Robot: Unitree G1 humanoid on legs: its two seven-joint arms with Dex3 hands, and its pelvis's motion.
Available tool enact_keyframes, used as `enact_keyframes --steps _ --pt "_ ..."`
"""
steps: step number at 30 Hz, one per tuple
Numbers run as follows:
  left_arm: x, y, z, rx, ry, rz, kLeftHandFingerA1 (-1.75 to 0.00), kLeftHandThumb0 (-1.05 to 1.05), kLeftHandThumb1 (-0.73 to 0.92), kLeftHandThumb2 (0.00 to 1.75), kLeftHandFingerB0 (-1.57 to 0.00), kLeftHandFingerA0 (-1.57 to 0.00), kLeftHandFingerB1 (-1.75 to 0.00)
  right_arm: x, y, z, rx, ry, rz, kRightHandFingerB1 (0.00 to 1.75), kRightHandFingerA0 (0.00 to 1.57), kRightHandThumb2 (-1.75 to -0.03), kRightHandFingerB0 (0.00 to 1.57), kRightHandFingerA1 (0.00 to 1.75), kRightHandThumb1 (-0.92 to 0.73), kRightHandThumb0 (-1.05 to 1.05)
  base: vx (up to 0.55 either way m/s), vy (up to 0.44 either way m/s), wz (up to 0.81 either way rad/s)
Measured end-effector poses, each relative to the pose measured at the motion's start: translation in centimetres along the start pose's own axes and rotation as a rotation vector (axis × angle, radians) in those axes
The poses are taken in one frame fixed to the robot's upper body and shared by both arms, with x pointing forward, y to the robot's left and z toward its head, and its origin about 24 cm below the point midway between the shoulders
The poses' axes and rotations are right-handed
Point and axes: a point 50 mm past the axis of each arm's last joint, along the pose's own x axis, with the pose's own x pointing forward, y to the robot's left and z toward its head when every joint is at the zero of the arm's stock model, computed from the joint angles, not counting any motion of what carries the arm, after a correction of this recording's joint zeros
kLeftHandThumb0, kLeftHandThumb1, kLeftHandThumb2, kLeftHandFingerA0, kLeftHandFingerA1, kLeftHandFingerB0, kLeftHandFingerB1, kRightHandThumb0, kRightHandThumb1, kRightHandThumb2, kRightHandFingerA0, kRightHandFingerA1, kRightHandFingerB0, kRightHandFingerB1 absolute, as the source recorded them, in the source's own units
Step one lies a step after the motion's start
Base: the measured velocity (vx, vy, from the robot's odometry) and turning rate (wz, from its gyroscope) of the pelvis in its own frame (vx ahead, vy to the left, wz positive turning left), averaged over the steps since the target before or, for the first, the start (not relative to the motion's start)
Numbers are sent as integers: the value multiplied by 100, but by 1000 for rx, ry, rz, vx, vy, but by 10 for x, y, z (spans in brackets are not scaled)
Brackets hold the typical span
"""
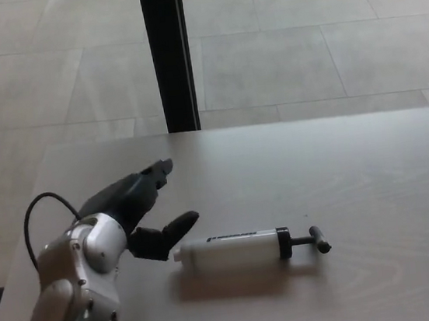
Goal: The robot uses its left hand to lift the air pump kept on the middle of the desk and use the right hand to compress the handle
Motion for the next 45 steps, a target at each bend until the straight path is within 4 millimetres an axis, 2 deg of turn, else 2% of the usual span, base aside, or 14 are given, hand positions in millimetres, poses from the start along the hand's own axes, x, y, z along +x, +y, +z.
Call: enact_keyframes --steps 9,10,11,13,19,20,21,26,33,35,36,41,44,45 --pt "-22 40 -59 -221 100 102 -39 -86 76 111 -13 0 -21 -10 -18 -15 -16 60 -49 38 0 -121 8 34 -79 -77 0 0 0" --pt "-27 43 -70 -252 121 117 -44 -81 69 108 -7 -4 -26 -12 -22 -18 -19 75 -61 35 0 -81 11 44 -92 -84 0 0 0" --pt "-28 44 -73 -262 128 122 -48 -84 70 110 0 -4 -33 -13 -23 -19 -19 78 -65 38 0 -122 5 41 -79 -80 0 0 0" --pt "-38 47 -91 -314 165 143 -49 -77 68 109 -2 -4 -31 -15 -29 -24 -22 100 -82 36 1 -83 11 46 -92 -85 0 0 0" --pt "-72 40 -150 -491 298 195 -49 -76 69 109 -2 -3 -29 -26 -52 -40 -39 176 -149 50 3 -116 0 55 -56 -35 0 0 0" --pt "-79 37 -160 -524 325 203 -53 -85 72 109 0 -15 -31 -28 -56 -43 -42 189 -160 46 2 -121 8 56 -84 -83 0 0 0" --pt "-86 33 -170 -554 351 210 -53 -87 71 109 0 -15 -33 -30 -60 -45 -44 201 -172 35 2 -82 9 52 -92 -79 0 0 0" --pt "-129 7 -226 -742 521 252 -45 -85 83 65 -17 -26 -31 -43 -83 -64 -52 290 -246 43 1 -118 12 45 -82 -82 0 0 0" --pt "-197 -45 -286 -1021 771 317 -44 -85 82 65 -21 -27 -31 -74 -117 -102 -34 470 -369 31 13 -79 3 57 -92 -79 0 0 0" --pt "-221 -65 -300 -1112 851 343 -48 -85 80 64 -24 -30 -32 -87 -128 -116 -14 540 -419 34 15 -116 3 61 -78 -81 0 0 0" --pt "-232 -73 -305 -1153 885 358 -45 -84 79 64 -25 -33 -33 -95 -133 -123 -3 574 -443 33 19 -76 6 57 -92 -80 0 0 0" --pt "-272 -103 -318 -1329 989 450 -55 -82 63 100 -14 -25 -44 -129 -145 -154 46 729 -527 48 34 -113 10 67 -77 -81 0 0 0" --pt "-292 -114 -324 -1421 1026 521 -51 -82 81 64 -24 -34 -35 -150 -148 -171 76 816 -566 36 26 -79 5 63 -91 -81 0 0 0" --pt "-297 -117 -325 -1446 1037 544 -51 -82 83 65 -23 -34 -36 -155 -148 -175 83 841 -572 43 28 -117 4 64 -80 -81 0 0 0"
